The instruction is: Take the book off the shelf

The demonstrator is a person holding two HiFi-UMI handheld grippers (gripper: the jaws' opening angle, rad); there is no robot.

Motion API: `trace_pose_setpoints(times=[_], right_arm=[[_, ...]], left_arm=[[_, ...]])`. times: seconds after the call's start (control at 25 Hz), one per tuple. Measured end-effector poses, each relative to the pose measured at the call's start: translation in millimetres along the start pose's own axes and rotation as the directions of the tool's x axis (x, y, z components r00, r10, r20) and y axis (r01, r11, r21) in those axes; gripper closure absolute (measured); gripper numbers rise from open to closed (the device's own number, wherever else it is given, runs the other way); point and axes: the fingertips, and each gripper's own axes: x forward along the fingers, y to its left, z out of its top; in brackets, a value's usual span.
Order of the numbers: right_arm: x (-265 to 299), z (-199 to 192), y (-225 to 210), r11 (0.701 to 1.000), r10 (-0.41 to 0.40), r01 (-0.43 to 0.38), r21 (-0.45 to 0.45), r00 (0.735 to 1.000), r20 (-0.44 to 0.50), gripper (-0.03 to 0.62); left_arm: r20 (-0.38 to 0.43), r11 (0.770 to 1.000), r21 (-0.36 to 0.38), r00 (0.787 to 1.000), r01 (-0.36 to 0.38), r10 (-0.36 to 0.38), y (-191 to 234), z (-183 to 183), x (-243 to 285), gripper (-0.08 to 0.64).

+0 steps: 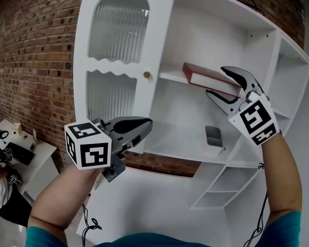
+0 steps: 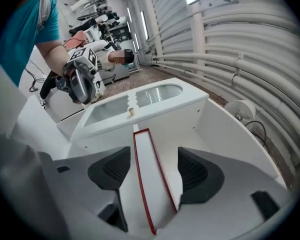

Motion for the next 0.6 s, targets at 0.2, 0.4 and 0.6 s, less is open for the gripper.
trace_pose_setpoints(times=[0.2,0.4,0.6], right_arm=[[30,-16,7,0.994,0.035,-0.046,-0.100,0.994,-0.107,0.319],[46,-27,10,0.983,0.034,-0.067,-0.173,0.982,-0.183,0.319],[56,-42,8,0.978,0.033,-0.085,-0.191,0.965,-0.260,0.321]], left_arm=[[0.005,1.000,0.004,1.000,-0.003,0.003,9,2,-5,0.546],[0.002,1.000,0.005,1.000,-0.002,0.002,13,0,-10,0.546],[-0.007,1.000,0.000,1.000,-0.005,0.005,20,-6,-14,0.546]])
